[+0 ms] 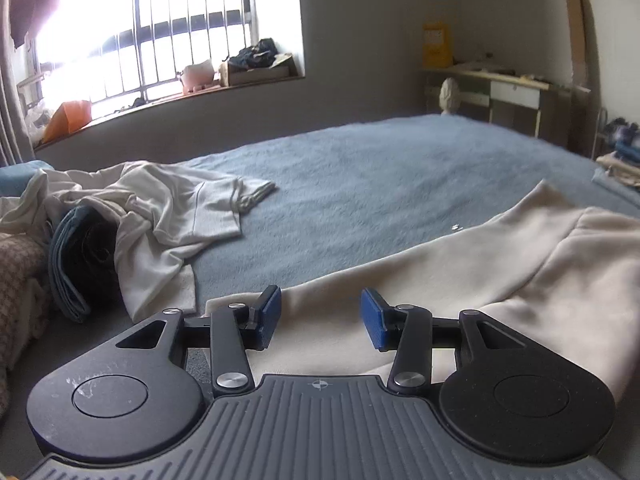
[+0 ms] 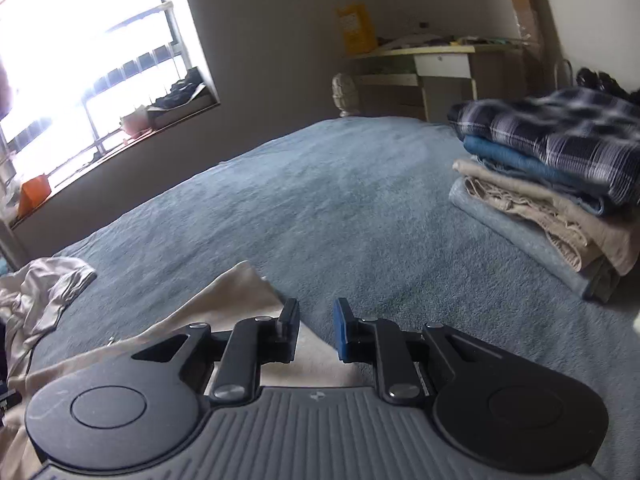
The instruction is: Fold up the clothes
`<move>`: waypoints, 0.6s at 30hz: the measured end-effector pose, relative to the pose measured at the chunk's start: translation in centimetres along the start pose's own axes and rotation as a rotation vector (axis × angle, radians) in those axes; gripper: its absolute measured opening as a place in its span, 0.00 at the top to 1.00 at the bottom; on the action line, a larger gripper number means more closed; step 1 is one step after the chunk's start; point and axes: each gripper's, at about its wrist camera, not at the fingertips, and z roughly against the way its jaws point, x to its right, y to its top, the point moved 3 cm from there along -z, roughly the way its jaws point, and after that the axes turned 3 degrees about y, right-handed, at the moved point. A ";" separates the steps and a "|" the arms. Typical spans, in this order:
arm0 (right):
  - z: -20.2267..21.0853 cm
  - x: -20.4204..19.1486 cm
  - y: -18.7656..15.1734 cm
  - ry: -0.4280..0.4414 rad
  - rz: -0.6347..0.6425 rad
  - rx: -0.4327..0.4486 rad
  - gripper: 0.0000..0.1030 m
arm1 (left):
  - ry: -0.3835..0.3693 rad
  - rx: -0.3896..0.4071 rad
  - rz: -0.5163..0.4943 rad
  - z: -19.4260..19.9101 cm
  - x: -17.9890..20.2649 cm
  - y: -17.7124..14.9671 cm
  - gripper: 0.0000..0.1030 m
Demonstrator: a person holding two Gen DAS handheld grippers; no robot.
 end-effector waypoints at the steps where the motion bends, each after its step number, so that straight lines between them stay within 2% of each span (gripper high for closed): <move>1: 0.8 -0.7 -0.3 0.016 0.041 -0.001 0.81 | -0.028 0.005 -0.009 1.1 0.4 -0.1 0.56; 3: 1.4 -2.3 -1.7 0.027 0.158 -0.006 0.81 | -0.065 -0.029 -0.035 2.6 1.3 -1.2 0.56; 4: 0.9 -2.7 -2.6 0.025 0.202 -0.029 0.82 | -0.066 -0.075 -0.048 2.6 1.7 -2.2 0.56; 6: -1.8 -1.9 -5.0 -0.047 0.235 -0.136 0.82 | -0.048 -0.176 -0.076 1.6 2.4 -4.6 0.56; 8: -4.5 -0.4 -7.0 -0.120 0.229 -0.223 0.83 | -0.043 -0.180 -0.040 0.9 2.1 -5.9 0.55; 12: -4.7 1.3 -6.0 -0.106 0.082 -0.198 0.81 | -0.007 -0.174 -0.005 1.0 1.1 -4.9 0.55; 16: -1.1 -0.4 -4.7 -0.090 0.135 -0.131 0.81 | -0.019 -0.137 -0.042 3.7 1.2 -4.6 0.56; 18: 0.7 -1.8 -4.7 -0.027 0.148 -0.100 0.81 | -0.034 -0.129 -0.078 4.8 1.7 -5.3 0.55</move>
